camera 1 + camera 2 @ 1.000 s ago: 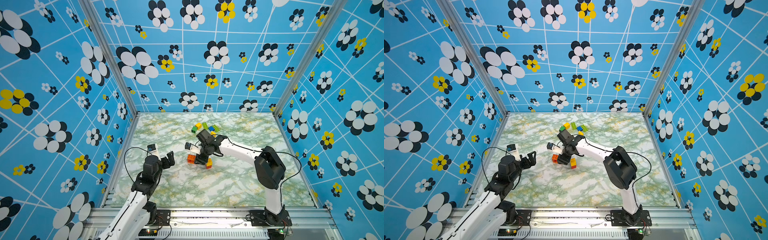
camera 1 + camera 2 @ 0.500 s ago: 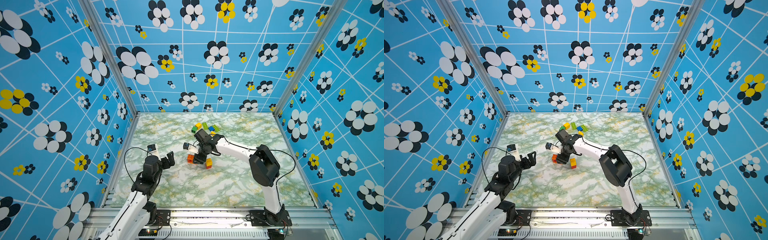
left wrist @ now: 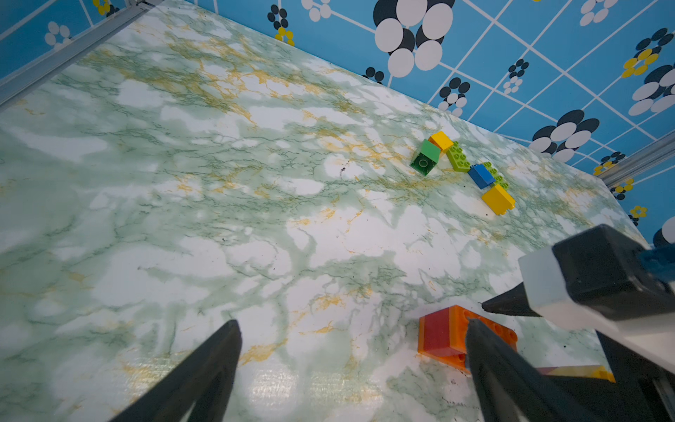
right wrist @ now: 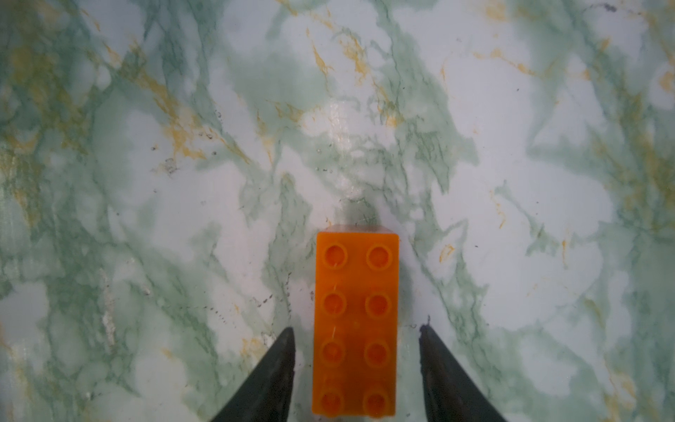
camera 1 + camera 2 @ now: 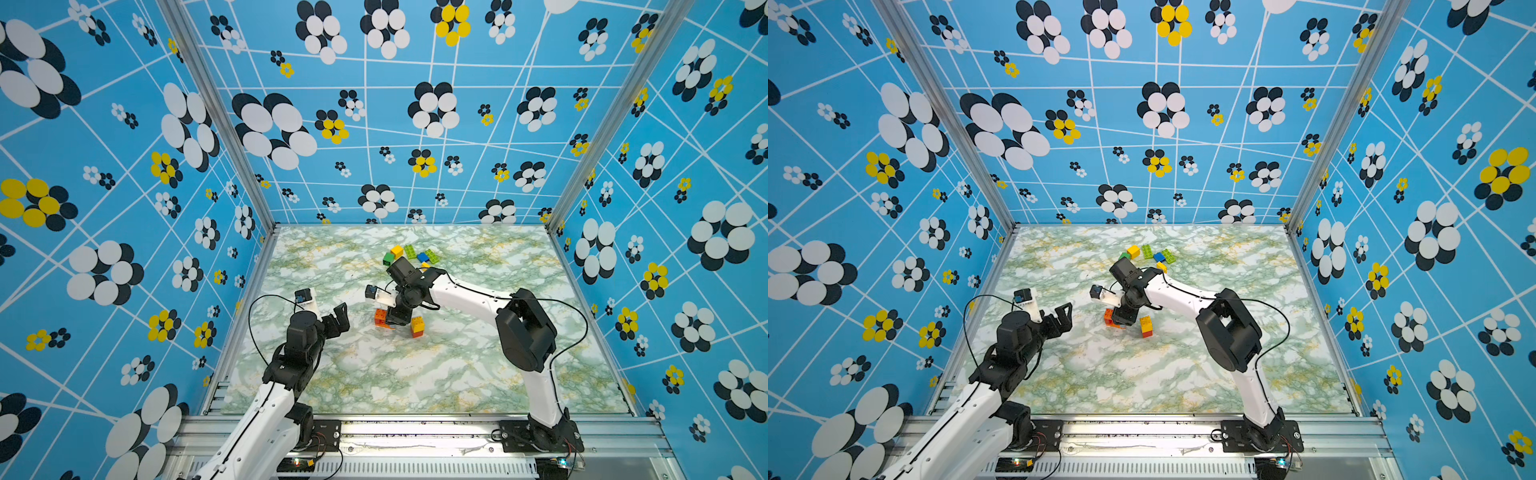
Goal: Assemble the letter p with lego
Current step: Pick up the lego brick from the center of the board.
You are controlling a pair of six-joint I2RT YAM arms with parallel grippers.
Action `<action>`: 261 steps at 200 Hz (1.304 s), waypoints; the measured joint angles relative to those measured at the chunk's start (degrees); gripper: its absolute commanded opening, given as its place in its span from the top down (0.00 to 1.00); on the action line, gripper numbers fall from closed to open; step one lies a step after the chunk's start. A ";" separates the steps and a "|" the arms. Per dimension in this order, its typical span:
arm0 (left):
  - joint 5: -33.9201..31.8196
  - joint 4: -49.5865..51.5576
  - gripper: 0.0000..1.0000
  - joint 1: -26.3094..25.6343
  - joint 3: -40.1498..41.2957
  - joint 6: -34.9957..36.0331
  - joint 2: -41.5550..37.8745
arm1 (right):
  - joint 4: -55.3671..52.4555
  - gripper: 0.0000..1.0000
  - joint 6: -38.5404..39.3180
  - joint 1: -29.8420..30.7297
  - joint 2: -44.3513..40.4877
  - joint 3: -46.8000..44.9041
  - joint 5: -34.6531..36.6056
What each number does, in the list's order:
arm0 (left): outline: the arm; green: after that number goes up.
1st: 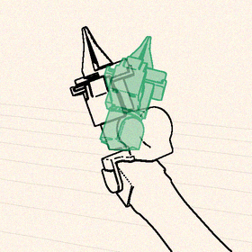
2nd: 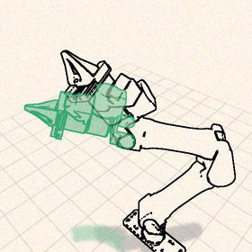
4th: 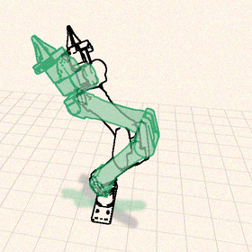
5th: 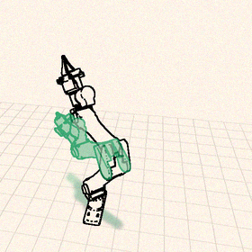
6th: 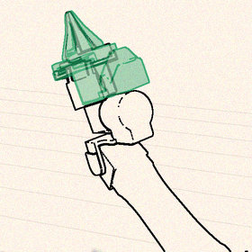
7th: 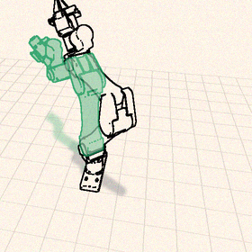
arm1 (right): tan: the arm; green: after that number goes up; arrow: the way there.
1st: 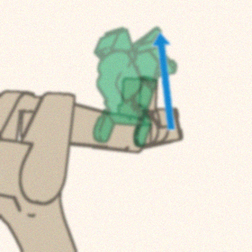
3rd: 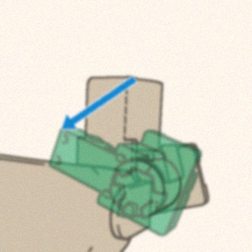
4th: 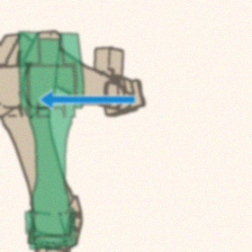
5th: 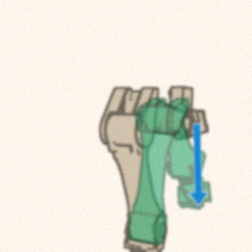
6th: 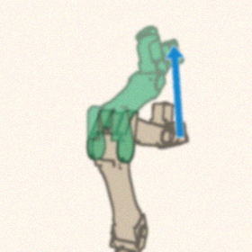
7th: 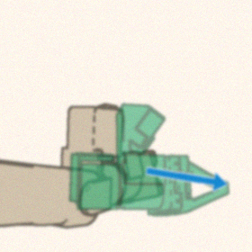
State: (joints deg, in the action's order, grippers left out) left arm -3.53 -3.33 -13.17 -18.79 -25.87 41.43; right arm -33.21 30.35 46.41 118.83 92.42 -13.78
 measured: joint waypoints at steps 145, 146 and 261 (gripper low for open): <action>0.00 0.00 0.03 0.00 0.00 0.00 0.00 | -3.41 0.78 2.93 0.00 3.61 4.31 0.79; 0.00 0.00 0.03 0.00 0.00 0.00 0.00 | -3.48 0.77 2.91 0.00 3.61 4.35 0.76; 1.07 -0.07 0.04 -10.56 -0.15 -0.63 2.84 | 3.96 0.79 -8.92 -8.98 -25.46 -10.49 -0.17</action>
State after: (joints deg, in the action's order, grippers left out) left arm -2.46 -3.40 -23.73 -18.94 -26.50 44.27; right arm -29.26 21.43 37.43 93.36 81.93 -13.96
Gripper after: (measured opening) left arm 0.963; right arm 0.338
